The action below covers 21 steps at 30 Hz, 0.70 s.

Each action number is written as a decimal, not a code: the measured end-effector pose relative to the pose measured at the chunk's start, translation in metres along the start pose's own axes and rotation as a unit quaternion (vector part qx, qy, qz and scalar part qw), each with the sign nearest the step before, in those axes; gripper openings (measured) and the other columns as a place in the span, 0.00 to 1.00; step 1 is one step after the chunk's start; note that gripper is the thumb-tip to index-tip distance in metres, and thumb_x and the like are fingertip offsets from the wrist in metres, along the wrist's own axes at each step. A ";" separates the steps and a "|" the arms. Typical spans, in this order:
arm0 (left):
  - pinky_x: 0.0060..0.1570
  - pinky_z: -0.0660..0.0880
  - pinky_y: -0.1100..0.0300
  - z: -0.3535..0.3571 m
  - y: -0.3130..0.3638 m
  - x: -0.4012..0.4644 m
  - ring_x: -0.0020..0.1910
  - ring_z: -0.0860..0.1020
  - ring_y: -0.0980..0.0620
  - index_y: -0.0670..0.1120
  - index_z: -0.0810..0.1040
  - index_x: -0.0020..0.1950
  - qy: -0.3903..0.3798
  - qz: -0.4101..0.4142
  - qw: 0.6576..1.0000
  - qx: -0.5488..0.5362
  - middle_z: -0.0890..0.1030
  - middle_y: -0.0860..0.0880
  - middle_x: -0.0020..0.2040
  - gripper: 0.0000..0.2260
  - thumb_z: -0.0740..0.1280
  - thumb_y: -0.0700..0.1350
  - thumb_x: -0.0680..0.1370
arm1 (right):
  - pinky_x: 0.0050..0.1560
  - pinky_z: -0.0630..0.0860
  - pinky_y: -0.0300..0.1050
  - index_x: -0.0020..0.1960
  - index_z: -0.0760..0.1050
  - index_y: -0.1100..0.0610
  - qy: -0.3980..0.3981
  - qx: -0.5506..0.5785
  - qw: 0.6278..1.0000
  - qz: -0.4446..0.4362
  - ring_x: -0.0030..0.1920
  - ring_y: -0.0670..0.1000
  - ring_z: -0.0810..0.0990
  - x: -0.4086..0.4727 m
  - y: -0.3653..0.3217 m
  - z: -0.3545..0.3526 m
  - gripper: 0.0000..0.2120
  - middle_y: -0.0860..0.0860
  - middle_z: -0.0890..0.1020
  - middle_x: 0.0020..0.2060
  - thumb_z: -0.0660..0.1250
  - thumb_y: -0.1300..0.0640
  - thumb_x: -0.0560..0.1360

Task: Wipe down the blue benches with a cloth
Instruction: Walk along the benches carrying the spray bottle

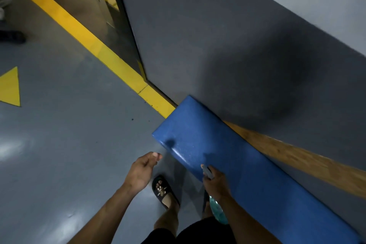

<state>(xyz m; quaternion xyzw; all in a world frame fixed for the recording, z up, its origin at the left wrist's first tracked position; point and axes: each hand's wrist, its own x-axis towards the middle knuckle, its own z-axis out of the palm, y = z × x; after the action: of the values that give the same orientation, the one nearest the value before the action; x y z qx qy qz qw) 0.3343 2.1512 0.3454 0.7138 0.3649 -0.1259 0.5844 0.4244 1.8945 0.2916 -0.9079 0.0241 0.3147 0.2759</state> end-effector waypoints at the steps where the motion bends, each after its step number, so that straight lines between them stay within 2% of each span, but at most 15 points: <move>1: 0.59 0.74 0.56 -0.005 -0.001 0.001 0.52 0.81 0.59 0.55 0.82 0.52 0.002 0.001 1.000 0.000 0.84 0.57 0.52 0.15 0.57 0.57 0.81 | 0.39 0.68 0.39 0.36 0.70 0.45 0.017 0.011 1.000 0.007 0.42 0.55 0.81 0.005 -0.008 -0.003 0.10 0.47 0.79 0.36 0.68 0.58 0.71; 4: 0.58 0.74 0.57 -0.016 -0.002 0.004 0.52 0.81 0.60 0.56 0.82 0.52 0.005 0.002 1.000 -0.001 0.84 0.57 0.52 0.16 0.56 0.60 0.80 | 0.42 0.69 0.42 0.46 0.76 0.50 0.052 0.033 0.997 0.036 0.47 0.56 0.80 0.027 -0.026 -0.021 0.04 0.51 0.81 0.45 0.63 0.57 0.76; 7: 0.58 0.74 0.58 -0.022 -0.001 0.008 0.52 0.81 0.60 0.56 0.83 0.52 0.003 0.004 1.000 -0.013 0.84 0.57 0.52 0.19 0.56 0.63 0.77 | 0.45 0.68 0.43 0.57 0.76 0.54 0.076 0.034 0.994 0.068 0.48 0.56 0.77 0.052 -0.035 -0.043 0.11 0.53 0.79 0.51 0.57 0.53 0.81; 12: 0.57 0.73 0.60 -0.027 0.008 0.020 0.53 0.81 0.59 0.54 0.83 0.52 0.002 0.006 1.000 -0.021 0.84 0.56 0.51 0.20 0.56 0.63 0.75 | 0.41 0.71 0.45 0.47 0.75 0.53 0.098 0.026 0.993 0.062 0.39 0.53 0.76 0.072 -0.045 -0.055 0.12 0.51 0.78 0.43 0.58 0.48 0.81; 16: 0.53 0.72 0.64 -0.032 0.020 0.031 0.50 0.80 0.65 0.55 0.83 0.50 0.011 0.011 1.000 -0.023 0.84 0.58 0.50 0.19 0.57 0.63 0.75 | 0.40 0.79 0.50 0.44 0.76 0.53 0.064 0.028 0.997 0.045 0.37 0.54 0.79 0.081 -0.060 -0.041 0.06 0.51 0.80 0.38 0.63 0.55 0.77; 18: 0.54 0.72 0.63 -0.036 0.025 0.037 0.51 0.80 0.65 0.55 0.83 0.51 0.017 0.011 1.000 -0.018 0.84 0.58 0.50 0.19 0.56 0.63 0.76 | 0.41 0.79 0.49 0.45 0.76 0.53 0.051 0.032 0.997 0.044 0.38 0.53 0.80 0.089 -0.071 -0.035 0.04 0.49 0.80 0.39 0.63 0.57 0.76; 21: 0.56 0.73 0.58 -0.043 0.030 0.047 0.52 0.81 0.60 0.56 0.83 0.51 0.028 0.006 1.000 -0.008 0.84 0.57 0.52 0.19 0.56 0.63 0.77 | 0.36 0.74 0.45 0.42 0.74 0.52 0.037 0.044 0.998 0.038 0.37 0.53 0.78 0.107 -0.092 -0.034 0.04 0.46 0.78 0.37 0.63 0.58 0.75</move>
<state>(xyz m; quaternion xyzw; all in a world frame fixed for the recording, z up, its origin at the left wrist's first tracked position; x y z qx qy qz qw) 0.3765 2.2069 0.3513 0.7147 0.3779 -0.0990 0.5801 0.5487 1.9688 0.2955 -0.9044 0.0825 0.2892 0.3027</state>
